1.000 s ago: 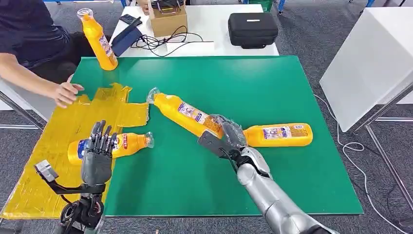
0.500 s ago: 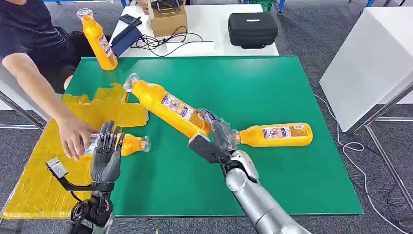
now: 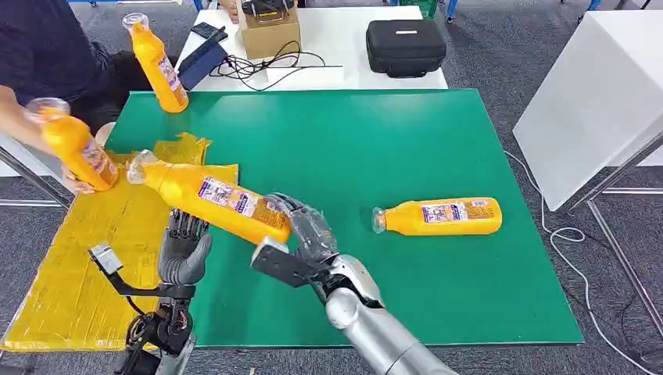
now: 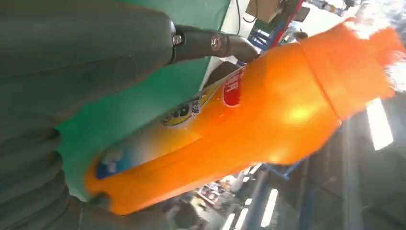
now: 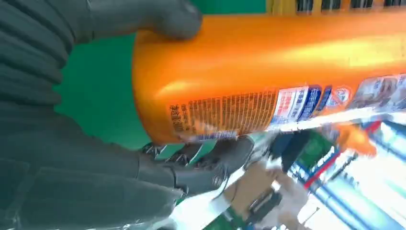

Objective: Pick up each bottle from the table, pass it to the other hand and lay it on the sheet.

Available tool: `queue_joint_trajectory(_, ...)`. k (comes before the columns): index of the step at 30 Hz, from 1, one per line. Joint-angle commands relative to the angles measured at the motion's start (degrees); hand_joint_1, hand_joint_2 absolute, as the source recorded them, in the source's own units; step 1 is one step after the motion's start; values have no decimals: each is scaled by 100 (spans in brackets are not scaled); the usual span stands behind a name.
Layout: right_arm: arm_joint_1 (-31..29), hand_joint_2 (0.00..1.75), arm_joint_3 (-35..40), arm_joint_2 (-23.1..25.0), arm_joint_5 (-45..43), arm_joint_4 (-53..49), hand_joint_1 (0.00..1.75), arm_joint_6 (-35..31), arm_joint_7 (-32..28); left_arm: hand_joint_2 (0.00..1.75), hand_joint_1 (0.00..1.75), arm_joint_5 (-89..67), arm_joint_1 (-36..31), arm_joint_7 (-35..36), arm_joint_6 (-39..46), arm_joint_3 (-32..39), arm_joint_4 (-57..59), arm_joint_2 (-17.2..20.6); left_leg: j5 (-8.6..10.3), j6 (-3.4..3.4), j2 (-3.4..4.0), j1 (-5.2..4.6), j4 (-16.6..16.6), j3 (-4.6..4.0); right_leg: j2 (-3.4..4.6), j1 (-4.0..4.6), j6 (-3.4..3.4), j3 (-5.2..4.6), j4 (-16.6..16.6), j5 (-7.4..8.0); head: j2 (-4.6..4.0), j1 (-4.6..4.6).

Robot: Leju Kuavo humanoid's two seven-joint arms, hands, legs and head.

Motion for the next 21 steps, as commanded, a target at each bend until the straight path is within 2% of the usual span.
queue_joint_trajectory(1, -317, 175, 1926, 9, -602, 696, 175, -193, 310, 175, 0, 90, 78, 305, 110, -195, -477, -220, -11, -2, 7, 3, 0, 23, 0, 3, 9, 26, -7, -6, 0, 2)
queue_joint_trajectory(5, -460, 175, 2381, 9, -940, 785, 175, -312, 357, 175, 0, 139, -17, 416, 93, -206, -388, -312, -13, 0, 5, 4, 0, 27, -6, 4, 12, 35, -10, -10, 0, 4)
queue_joint_trajectory(19, -334, 175, 2810, 9, -1055, 985, 175, -289, 311, 175, 0, 214, 18, 504, 199, -92, -605, -273, -10, -4, -12, 6, -2, 29, -22, 6, 9, 39, -14, -12, 0, 0)
queue_joint_trajectory(20, -310, 175, 2821, 9, -1053, 982, 175, -301, 314, 175, 168, 215, 25, 500, 206, -74, -620, -276, -5, -2, -8, 3, -5, 20, -15, 2, 6, 26, -12, -6, 0, 0)
queue_joint_trajectory(21, -293, 175, 2831, 9, -1052, 970, 175, -304, 330, 175, 175, 214, 49, 503, 201, -59, -666, -279, -10, -3, -8, 6, -4, 31, -19, 6, 9, 41, -16, -10, 0, 0)
